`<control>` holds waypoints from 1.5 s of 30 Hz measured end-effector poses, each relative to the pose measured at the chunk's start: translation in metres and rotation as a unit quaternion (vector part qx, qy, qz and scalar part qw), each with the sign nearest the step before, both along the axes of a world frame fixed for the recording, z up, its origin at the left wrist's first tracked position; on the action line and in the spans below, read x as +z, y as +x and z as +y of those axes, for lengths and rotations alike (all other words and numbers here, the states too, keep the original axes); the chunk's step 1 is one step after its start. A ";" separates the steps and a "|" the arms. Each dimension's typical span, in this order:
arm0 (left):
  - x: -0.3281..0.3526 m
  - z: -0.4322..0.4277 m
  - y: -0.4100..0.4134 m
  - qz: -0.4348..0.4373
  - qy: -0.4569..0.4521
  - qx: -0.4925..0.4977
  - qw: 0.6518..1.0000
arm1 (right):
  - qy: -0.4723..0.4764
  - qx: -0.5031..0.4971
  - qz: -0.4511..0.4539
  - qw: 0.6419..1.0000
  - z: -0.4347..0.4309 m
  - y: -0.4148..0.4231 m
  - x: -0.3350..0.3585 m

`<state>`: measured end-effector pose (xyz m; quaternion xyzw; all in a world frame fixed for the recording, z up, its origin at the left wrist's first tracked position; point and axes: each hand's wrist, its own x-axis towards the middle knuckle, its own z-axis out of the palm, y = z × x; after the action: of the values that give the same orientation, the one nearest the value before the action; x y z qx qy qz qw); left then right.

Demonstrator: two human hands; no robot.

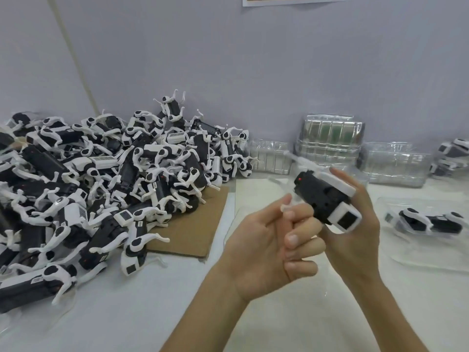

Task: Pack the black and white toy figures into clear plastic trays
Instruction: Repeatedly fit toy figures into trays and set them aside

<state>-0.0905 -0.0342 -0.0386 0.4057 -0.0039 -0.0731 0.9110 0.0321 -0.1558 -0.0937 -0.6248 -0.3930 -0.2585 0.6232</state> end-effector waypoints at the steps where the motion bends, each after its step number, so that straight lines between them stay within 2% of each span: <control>1: -0.005 0.001 0.005 -0.013 -0.049 -0.028 0.998 | -0.021 -0.015 -0.011 1.000 0.000 0.002 -0.002; 2: -0.010 0.006 0.009 -0.031 -0.084 -0.066 0.994 | -0.019 -0.026 0.000 0.999 0.000 0.003 -0.002; 4: -0.013 0.022 0.007 -0.065 -0.081 -0.023 0.994 | 0.008 0.002 0.076 0.997 0.000 0.003 -0.004; 6: -0.019 0.038 0.004 -0.102 -0.001 0.093 0.990 | 0.041 0.038 0.149 0.987 -0.002 0.003 -0.002; 7: -0.024 0.047 0.004 -0.123 0.093 0.168 0.974 | 0.065 0.074 0.202 0.974 -0.004 0.004 0.000; 8: -0.029 0.055 0.003 -0.143 0.207 0.237 0.938 | 0.103 0.117 0.270 0.950 -0.006 0.006 0.002; 9: -0.038 0.063 0.005 -0.144 0.323 0.302 0.885 | 0.152 0.170 0.345 0.911 -0.007 0.006 0.005; 10: -0.048 0.069 0.006 -0.131 0.429 0.340 0.827 | 0.199 0.215 0.411 0.863 -0.008 0.008 0.007; 11: -0.059 0.071 0.007 -0.120 0.505 0.341 0.784 | 0.236 0.250 0.461 0.818 -0.010 0.009 0.008; 12: -0.070 0.073 0.007 -0.111 0.560 0.322 0.755 | 0.259 0.274 0.494 0.783 -0.011 0.010 0.009; 13: -0.082 0.074 0.008 -0.103 0.589 0.298 0.744 | 0.267 0.289 0.510 0.765 -0.012 0.010 0.009; 14: -0.092 0.074 0.009 -0.094 0.594 0.277 0.749 | 0.266 0.297 0.515 0.759 -0.013 0.010 0.010; 18: -0.110 0.073 0.010 -0.063 0.514 0.260 0.815 | 0.204 0.273 0.492 0.801 -0.011 0.011 0.007; 23: -0.119 0.074 0.005 -0.086 0.499 0.262 0.822 | 0.043 0.162 0.370 0.914 -0.008 0.006 0.006; 26: -0.119 0.072 0.001 -0.086 0.502 0.268 0.818 | -0.031 0.079 0.292 0.953 -0.003 0.001 0.005; 32: -0.118 0.070 0.000 -0.078 0.519 0.265 0.809 | -0.085 -0.001 0.190 0.978 0.007 -0.009 -0.004; 37: -0.118 0.070 -0.001 -0.067 0.534 0.273 0.798 | -0.139 0.045 0.153 0.977 0.005 -0.008 -0.006; 39: -0.117 0.068 -0.002 -0.070 0.544 0.276 0.789 | -0.183 0.045 0.133 0.973 0.003 -0.007 -0.006; 43: -0.115 0.064 -0.001 -0.092 0.543 0.290 0.783 | -0.268 0.065 0.159 0.948 0.003 -0.003 -0.011; 45: -0.115 0.061 0.001 -0.109 0.548 0.303 0.772 | -0.282 0.070 0.155 0.944 0.004 -0.003 -0.012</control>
<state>-0.0894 0.0271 -0.1538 0.8215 0.0601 0.2614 0.5032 0.0295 -0.1519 -0.1053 -0.7784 -0.3911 0.0075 0.4910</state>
